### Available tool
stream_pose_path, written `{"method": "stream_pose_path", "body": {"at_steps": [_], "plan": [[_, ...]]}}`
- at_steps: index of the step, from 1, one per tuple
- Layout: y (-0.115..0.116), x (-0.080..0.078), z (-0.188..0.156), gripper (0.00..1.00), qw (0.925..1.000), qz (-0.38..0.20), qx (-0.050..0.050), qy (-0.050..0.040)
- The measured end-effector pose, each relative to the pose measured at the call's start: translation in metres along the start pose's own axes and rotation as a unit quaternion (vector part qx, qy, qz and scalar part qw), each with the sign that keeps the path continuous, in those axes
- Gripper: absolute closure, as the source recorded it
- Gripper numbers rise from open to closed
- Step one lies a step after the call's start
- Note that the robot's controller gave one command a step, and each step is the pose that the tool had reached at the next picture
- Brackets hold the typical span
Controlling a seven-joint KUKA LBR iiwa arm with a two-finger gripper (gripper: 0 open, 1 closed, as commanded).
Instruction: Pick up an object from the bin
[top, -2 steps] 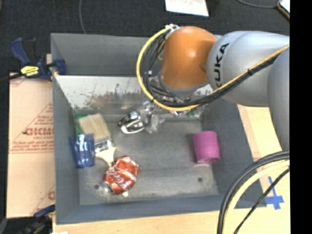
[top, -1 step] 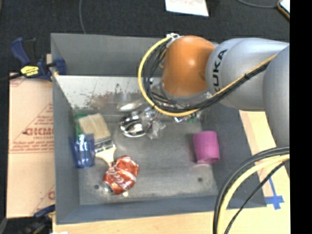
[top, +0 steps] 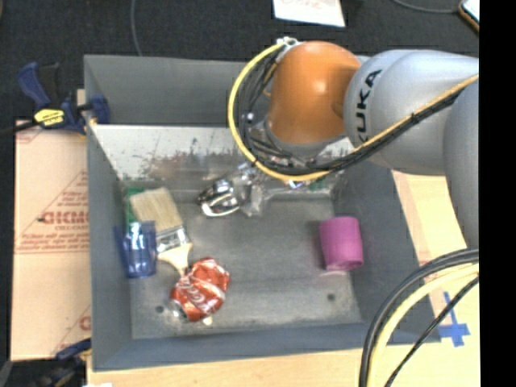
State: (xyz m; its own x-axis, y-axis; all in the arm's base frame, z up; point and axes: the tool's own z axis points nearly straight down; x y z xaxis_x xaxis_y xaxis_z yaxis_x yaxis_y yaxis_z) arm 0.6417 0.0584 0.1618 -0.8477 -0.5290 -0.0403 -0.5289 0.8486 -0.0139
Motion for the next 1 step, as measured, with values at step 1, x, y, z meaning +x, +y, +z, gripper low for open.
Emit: {"method": "stream_pose_path", "body": {"at_steps": [1], "plan": [[-0.0043, 0.0162, 0.0192, 1.0, 0.9999, -0.007, -0.004, 0.0089]]}}
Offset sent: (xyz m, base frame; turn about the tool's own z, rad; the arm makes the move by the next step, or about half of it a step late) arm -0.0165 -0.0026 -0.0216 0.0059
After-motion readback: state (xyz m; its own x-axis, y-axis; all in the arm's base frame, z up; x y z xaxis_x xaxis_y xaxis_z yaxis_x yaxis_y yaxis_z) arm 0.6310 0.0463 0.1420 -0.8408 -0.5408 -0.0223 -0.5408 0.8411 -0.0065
